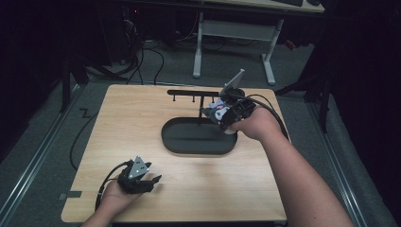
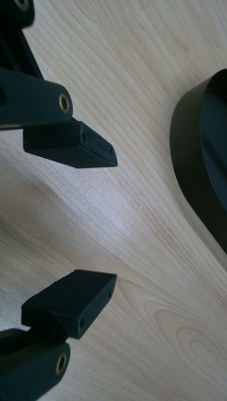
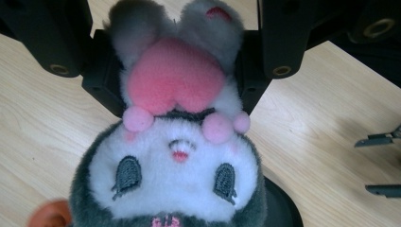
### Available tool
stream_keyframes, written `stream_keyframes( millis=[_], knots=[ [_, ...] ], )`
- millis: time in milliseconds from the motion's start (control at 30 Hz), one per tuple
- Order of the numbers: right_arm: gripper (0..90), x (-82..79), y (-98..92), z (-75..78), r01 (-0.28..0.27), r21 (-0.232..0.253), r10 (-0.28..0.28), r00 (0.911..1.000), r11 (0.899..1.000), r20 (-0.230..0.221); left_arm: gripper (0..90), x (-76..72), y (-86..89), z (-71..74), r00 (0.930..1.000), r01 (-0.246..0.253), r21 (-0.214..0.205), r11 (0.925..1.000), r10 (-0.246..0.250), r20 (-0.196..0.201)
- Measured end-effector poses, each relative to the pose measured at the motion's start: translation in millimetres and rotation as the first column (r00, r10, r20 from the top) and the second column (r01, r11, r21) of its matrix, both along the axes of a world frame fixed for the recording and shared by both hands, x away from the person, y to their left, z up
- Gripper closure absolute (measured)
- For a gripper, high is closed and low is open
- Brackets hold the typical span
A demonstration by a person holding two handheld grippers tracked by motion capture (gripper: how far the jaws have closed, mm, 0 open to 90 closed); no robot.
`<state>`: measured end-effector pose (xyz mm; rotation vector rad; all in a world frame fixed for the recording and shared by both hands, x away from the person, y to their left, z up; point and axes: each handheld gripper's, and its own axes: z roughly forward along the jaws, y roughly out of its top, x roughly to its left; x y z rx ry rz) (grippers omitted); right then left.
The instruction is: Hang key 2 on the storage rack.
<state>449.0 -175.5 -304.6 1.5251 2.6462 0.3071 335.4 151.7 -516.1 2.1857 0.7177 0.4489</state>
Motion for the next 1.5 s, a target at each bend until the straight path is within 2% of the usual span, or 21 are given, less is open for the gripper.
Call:
stream_keyframes(
  millis=[167,300,467,600,667,967,1267,1467,1500],
  knots=[
    [47.5,8.0,5.5,1.2,0.001,0.017,-0.001,1.0000,1.000,-0.004,38.3,0.4,0.5,-0.4,1.0000,0.000,-0.001,1.0000,0.000,-0.002],
    [47.4,13.8,8.7,4.7,0.008,-0.001,-0.008,1.0000,1.000,-0.003,38.3,0.4,1.0,-0.2,1.0000,-0.002,-0.005,1.0000,0.002,-0.002],
    [47.5,22.0,8.7,11.8,0.024,0.012,-0.024,0.9992,1.000,0.032,38.2,0.8,1.0,-0.7,1.0000,0.000,-0.003,1.0000,0.000,-0.003],
    [47.4,27.8,6.8,12.7,0.050,-0.003,-0.050,0.9968,0.999,0.063,38.2,0.6,0.9,-0.6,1.0000,0.003,-0.003,1.0000,-0.003,-0.003],
    [47.4,30.0,5.7,10.8,0.071,-0.018,-0.070,0.9955,0.997,0.063,38.2,0.9,1.0,-0.6,1.0000,0.002,-0.003,1.0000,-0.002,-0.004],
    [47.3,30.3,-0.6,1.0,0.087,-0.075,-0.081,0.9939,0.993,0.075,38.3,0.6,0.8,0.2,0.9999,0.011,-0.003,0.9999,-0.011,0.002],
    [47.2,21.7,-9.7,-16.7,0.081,-0.070,-0.078,0.9961,0.994,0.040,38.3,-0.1,-1.4,-1.2,0.9998,0.022,0.005,0.9997,-0.022,-0.001],
    [47.2,20.9,-10.5,-28.1,0.075,-0.055,-0.073,0.9970,0.996,0.023,38.4,-0.6,-3.2,-2.1,0.9996,0.027,0.012,0.9996,-0.027,-0.003],
    [47.2,21.0,-10.4,-31.6,0.073,-0.064,-0.071,0.9972,0.995,0.022,38.4,-0.8,-3.3,-2.2,0.9996,0.028,0.013,0.9995,-0.028,-0.003]
  ],
)
